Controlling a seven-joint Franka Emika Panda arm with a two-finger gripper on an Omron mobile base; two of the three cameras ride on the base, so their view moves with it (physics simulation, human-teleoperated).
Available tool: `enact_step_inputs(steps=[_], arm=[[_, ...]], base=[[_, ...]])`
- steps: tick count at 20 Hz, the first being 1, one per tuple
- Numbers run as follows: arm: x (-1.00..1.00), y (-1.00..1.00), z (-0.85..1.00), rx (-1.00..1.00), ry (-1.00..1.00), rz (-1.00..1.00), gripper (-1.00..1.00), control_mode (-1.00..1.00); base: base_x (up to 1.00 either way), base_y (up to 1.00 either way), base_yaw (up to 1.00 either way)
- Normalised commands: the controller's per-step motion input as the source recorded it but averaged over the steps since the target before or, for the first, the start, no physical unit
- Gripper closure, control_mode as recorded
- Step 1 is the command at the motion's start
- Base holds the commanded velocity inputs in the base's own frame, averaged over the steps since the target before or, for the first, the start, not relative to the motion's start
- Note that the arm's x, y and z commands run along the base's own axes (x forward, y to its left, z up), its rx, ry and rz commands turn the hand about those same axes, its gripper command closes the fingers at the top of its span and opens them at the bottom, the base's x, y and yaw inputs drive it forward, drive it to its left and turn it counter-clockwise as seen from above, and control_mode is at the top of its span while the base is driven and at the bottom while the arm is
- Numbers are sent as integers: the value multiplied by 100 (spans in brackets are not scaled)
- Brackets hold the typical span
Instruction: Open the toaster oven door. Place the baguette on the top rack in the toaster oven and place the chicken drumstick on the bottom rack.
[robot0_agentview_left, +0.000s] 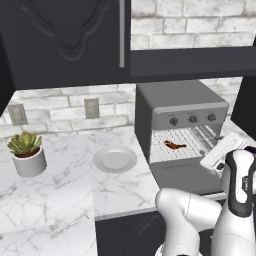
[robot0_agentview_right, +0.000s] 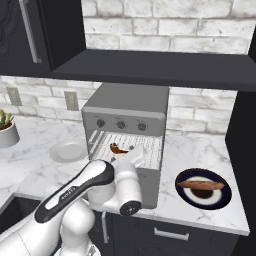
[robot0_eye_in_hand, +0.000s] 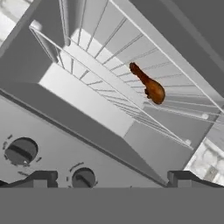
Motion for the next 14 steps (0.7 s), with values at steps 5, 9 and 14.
enact_step_inputs(steps=[5, 9, 14], arm=[[27, 53, -44, -26, -1, 2, -100, -100], [34, 53, -42, -21, 0, 1, -100, -100], [37, 32, -31, -12, 0, 0, -100, -100]], base=[[0, 0, 0], [0, 0, 0], [0, 0, 0]])
